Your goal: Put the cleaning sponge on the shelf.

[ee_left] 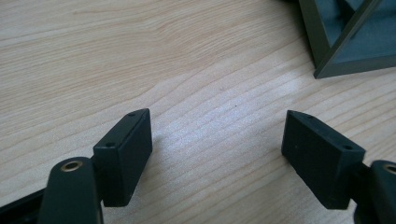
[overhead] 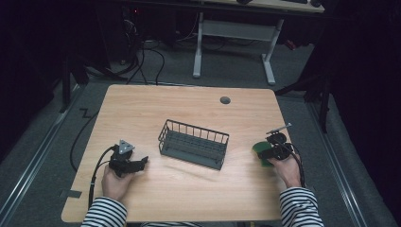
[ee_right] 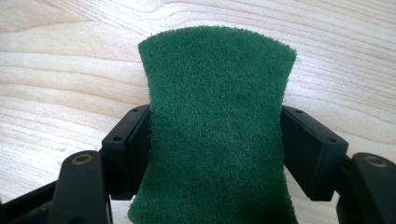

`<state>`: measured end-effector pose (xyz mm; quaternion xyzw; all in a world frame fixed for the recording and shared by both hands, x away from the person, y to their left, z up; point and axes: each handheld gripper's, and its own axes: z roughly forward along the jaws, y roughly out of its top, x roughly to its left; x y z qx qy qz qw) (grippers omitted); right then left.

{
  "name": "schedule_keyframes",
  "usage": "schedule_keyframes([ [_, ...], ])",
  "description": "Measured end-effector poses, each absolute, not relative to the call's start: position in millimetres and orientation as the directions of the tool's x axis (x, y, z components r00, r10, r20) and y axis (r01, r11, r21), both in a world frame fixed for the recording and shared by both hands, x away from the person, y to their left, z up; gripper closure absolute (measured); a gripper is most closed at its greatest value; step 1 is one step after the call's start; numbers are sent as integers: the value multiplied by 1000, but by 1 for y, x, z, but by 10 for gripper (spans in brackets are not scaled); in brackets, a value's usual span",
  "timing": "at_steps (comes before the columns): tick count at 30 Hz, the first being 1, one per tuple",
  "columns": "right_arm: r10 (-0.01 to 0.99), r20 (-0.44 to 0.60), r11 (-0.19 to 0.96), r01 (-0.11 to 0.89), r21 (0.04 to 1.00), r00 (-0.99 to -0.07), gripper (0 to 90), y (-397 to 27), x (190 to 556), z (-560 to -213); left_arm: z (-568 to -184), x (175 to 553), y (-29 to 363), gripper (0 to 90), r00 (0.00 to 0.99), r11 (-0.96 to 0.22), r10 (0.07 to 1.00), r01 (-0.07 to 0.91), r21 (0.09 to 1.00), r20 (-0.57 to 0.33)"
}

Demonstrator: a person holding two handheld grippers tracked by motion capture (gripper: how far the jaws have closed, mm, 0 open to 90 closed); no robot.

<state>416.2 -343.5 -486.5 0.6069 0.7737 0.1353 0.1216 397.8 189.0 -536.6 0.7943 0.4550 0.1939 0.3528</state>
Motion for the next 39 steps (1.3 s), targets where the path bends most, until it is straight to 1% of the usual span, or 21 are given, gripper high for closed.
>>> schedule_keyframes([
  [10, 970, 5, 222, 896, 384, -242, 307, -344, 412, -481, -537, 398, 189, 250, 512, -337, 859, 586, 737, -14],
  [16, 968, 18, 218, 869, 443, -252, 307, -342, 405, -469, -537, 398, 189, 250, 511, -337, 859, 586, 737, -14],
  [21, 964, 24, 225, 860, 458, -264, 308, -340, 403, -463, -537, 398, 189, 250, 511, -336, 859, 586, 737, -14],
  [31, 947, -3, 279, 818, 503, -321, 308, -323, 398, -441, -537, 398, 189, 250, 510, -336, 860, 586, 737, -14],
  [32, 940, -10, 297, 805, 514, -340, 308, -318, 397, -435, -537, 398, 189, 250, 510, -335, 860, 586, 737, -14],
  [35, 935, -12, 307, 796, 522, -353, 309, -314, 396, -430, -537, 398, 189, 250, 509, -335, 860, 586, 738, -14],
  [39, 922, -21, 336, 769, 543, -388, 309, -301, 395, -413, -537, 398, 189, 251, 510, -335, 860, 587, 738, -15],
])
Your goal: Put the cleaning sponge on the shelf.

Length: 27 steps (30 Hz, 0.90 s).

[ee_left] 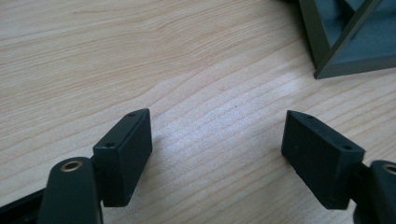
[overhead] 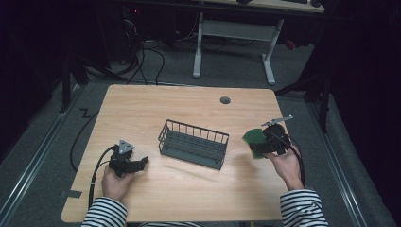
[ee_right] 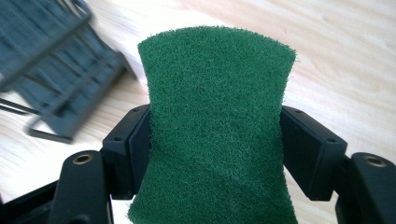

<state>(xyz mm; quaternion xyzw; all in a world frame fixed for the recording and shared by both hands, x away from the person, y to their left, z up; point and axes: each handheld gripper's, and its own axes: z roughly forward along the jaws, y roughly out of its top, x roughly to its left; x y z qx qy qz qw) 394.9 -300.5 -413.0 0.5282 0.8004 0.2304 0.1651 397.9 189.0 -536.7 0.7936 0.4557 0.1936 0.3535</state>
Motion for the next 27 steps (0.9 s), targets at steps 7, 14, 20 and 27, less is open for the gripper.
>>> schedule_keyframes([
  [7, 897, -31, 377, 728, 573, -441, 309, -280, 395, -392, -537, 398, 189, 251, 510, -334, 860, 587, 738, -16],
  [14, 869, -12, 399, 685, 610, -495, 309, -257, 399, -375, -537, 398, 189, 252, 510, -335, 860, 587, 737, -15],
  [20, 835, -31, 447, 644, 620, -550, 309, -232, 405, -367, -537, 398, 189, 252, 510, -335, 860, 587, 737, -15],
  [27, 808, -23, 470, 621, 627, -588, 309, -206, 414, -366, -537, 398, 189, 253, 511, -336, 859, 586, 737, -14],
])
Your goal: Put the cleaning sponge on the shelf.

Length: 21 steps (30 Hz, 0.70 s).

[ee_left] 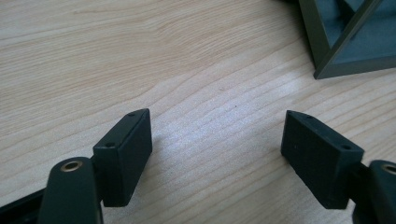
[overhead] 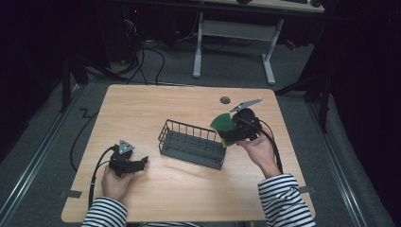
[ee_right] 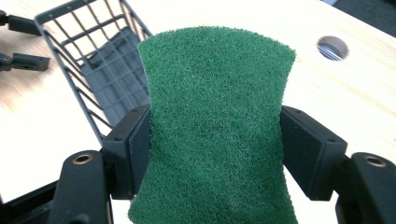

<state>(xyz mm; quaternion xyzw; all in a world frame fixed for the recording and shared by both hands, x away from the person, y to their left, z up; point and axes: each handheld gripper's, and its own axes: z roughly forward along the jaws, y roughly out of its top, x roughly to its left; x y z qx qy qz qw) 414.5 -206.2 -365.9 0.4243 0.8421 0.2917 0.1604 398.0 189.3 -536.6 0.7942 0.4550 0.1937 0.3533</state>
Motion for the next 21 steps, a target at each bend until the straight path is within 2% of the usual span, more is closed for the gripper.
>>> schedule_keyframes([
  [9, 792, -21, 503, 634, 587, -610, 308, -172, 429, -384, -537, 398, 189, 253, 511, -336, 860, 586, 737, -15],
  [21, 795, -10, 502, 648, 573, -606, 308, -162, 436, -403, -537, 398, 189, 253, 511, -336, 860, 586, 737, -14],
])
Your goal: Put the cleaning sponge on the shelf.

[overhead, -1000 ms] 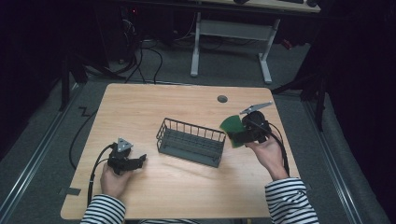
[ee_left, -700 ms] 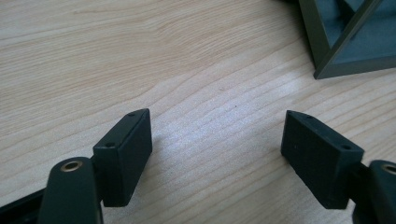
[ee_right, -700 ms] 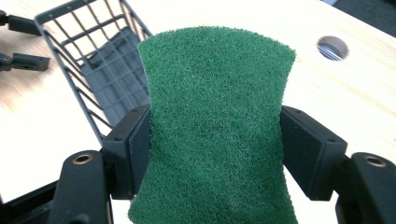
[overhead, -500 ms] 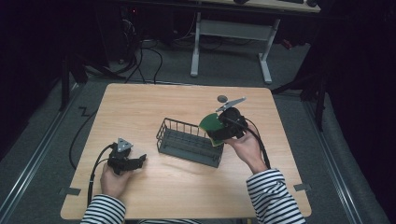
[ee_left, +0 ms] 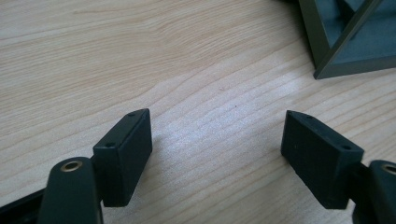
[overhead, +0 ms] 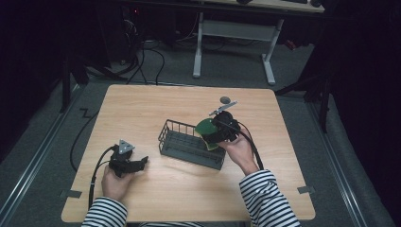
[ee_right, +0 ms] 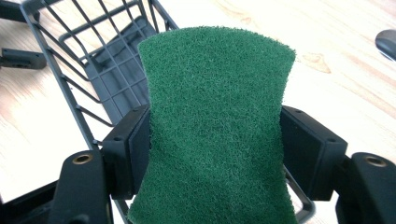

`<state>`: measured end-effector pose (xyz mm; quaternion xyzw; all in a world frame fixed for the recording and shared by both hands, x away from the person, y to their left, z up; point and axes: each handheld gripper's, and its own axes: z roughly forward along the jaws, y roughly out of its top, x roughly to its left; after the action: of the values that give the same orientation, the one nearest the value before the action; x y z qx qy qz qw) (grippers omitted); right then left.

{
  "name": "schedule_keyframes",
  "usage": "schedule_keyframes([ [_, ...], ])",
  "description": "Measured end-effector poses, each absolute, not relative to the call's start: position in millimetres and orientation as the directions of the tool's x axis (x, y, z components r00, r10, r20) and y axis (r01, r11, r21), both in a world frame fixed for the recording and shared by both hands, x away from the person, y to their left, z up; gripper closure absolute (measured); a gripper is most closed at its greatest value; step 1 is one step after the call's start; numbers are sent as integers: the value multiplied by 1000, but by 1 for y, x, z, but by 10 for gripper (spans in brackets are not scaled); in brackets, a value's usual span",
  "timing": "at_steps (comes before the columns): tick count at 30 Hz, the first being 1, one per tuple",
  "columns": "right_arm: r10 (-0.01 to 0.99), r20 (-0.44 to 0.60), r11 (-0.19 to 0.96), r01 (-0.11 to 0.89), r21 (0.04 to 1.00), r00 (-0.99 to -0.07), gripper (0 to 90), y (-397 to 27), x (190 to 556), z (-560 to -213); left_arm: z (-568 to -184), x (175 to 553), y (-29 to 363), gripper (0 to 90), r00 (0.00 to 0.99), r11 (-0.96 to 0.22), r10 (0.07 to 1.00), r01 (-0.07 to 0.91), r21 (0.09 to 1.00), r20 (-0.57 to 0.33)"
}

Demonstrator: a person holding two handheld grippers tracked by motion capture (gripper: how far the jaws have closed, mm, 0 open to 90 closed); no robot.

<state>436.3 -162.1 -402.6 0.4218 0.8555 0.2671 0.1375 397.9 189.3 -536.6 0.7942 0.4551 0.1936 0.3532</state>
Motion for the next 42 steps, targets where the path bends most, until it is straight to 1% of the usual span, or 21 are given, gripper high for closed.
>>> schedule_keyframes([
  [9, 798, -43, 516, 643, 566, -602, 305, -158, 434, -406, -537, 398, 189, 252, 511, -336, 860, 586, 737, -14],
  [12, 797, -74, 532, 640, 554, -600, 305, -155, 431, -406, -537, 398, 189, 253, 510, -335, 860, 587, 737, -15],
  [28, 811, -66, 512, 650, 562, -582, 305, -153, 425, -414, -537, 398, 189, 253, 511, -336, 860, 586, 737, -14],
  [32, 805, -75, 531, 660, 532, -588, 308, -150, 425, -419, -537, 398, 189, 252, 510, -336, 860, 587, 737, -14],
  [42, 808, -71, 527, 663, 531, -586, 308, -150, 424, -423, -537, 398, 189, 252, 510, -336, 860, 587, 737, -14],
])
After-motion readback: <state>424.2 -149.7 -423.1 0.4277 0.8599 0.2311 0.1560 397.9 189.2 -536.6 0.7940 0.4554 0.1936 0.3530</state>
